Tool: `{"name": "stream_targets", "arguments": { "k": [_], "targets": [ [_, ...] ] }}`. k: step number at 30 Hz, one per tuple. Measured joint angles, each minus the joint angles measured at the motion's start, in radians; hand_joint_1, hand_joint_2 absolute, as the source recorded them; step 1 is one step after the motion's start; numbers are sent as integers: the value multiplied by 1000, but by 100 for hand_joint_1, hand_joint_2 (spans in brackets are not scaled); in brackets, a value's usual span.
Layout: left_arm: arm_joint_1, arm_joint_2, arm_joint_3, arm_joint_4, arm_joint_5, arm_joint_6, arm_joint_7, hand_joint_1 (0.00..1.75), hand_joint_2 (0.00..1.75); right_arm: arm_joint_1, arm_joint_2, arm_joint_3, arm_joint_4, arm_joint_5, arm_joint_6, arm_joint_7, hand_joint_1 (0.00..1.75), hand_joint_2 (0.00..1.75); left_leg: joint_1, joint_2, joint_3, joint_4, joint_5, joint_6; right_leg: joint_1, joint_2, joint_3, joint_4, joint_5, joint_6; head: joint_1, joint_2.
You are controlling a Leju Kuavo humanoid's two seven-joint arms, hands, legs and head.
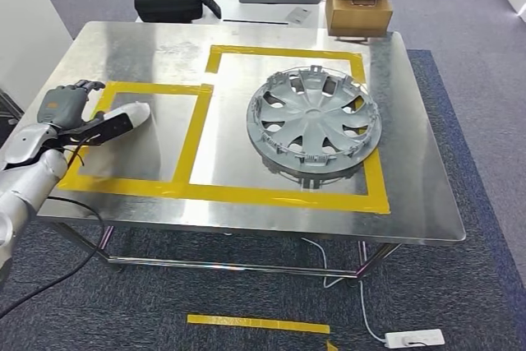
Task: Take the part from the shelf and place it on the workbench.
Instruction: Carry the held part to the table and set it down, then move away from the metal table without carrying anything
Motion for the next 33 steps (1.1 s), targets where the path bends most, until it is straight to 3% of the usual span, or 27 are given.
{"name": "stream_targets", "arguments": {
  "k": [16, 20, 33],
  "targets": [
    [2, -15, 28, -2, 6, 34, -25, 0, 0, 2, 0, -14, 0, 15, 1, 1, 0, 175, 0, 0, 0, 0, 0, 0, 0, 0, 0, 0, 0, 0, 0, 0],
    [3, -17, 30, -2, 8, 31, -32, 0, 0, 2, 0, -15, 0, 16, 0, 1, 0, 0, 0, 0, 0, 0, 0, 0, 0, 0, 0, 0, 0, 0, 0, 0],
    [13, -18, 46, -2, 15, 28, -40, 0, 0, 4, 0, -21, 0, 20, 0, 2, 0, 0, 0, 0, 0, 0, 0, 0, 0, 0, 0, 0, 0, 0, 0, 0]
  ]
}}
